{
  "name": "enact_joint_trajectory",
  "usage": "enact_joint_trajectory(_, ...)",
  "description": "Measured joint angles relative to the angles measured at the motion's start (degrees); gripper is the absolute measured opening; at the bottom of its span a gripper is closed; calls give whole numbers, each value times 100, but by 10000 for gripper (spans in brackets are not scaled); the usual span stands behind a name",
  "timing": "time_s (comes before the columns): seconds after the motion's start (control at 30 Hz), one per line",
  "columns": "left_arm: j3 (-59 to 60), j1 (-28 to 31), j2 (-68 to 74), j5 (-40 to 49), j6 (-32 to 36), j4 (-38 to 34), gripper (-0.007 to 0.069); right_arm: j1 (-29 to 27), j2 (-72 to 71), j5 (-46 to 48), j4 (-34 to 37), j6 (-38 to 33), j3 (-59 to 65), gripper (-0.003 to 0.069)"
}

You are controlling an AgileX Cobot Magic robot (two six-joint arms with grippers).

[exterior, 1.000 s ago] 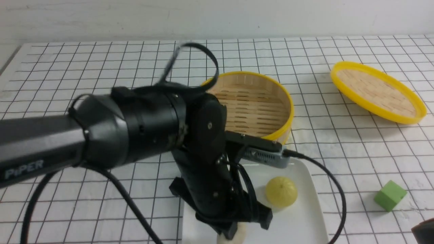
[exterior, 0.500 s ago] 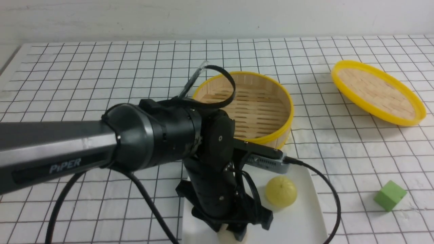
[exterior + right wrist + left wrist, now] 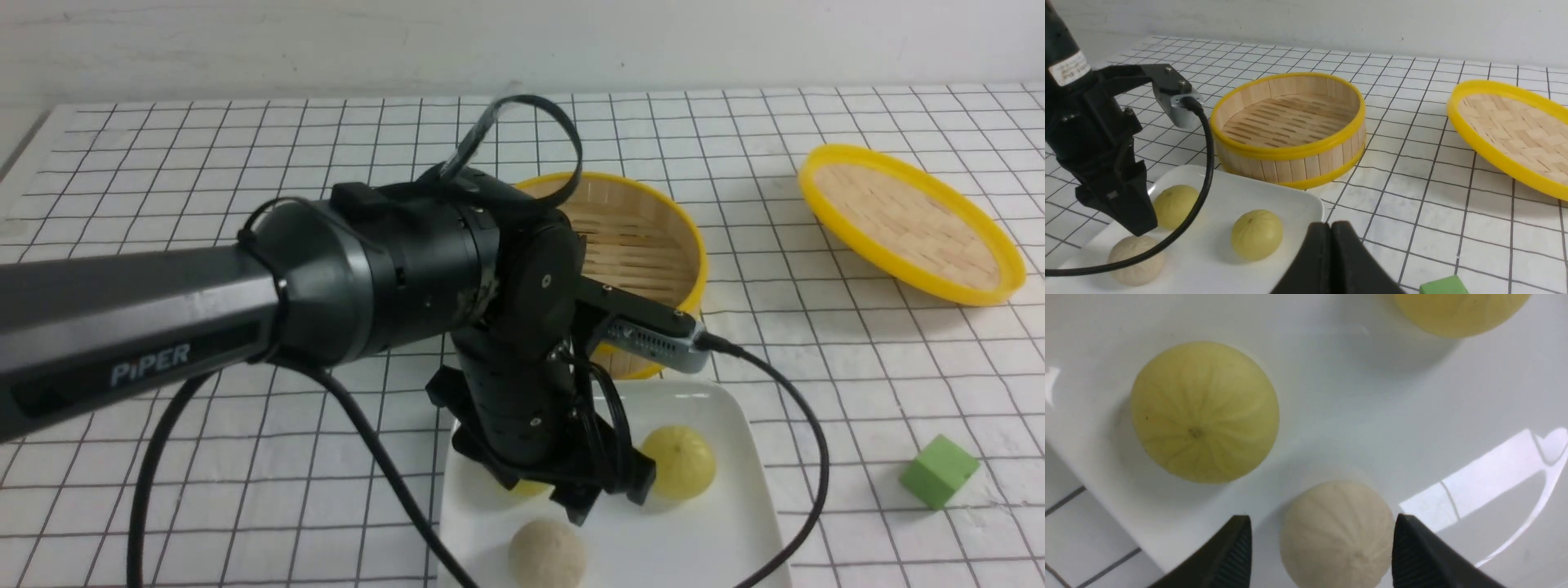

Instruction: Put the steamed buns into the plate on the white-black tablecloth.

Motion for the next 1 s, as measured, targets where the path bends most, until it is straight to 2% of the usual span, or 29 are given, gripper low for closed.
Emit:
enact_joint_trajectory(0.43,-5,0,0,27,0,311,458,0,0,-112,18,0,122,-7)
enact_joint_trajectory(0.77,-5,0,0,-29,0,455,324,0,0,-138,36,0,155,-6)
enact_joint_trajectory(0.9,-5,0,0,-34,0,496,253,-13,-30,-229,27,0,363,-2)
enact_joint_trajectory(1.0,-5,0,0,-77,-16,513,169,-242,-245,-238,-71,0,784,-1)
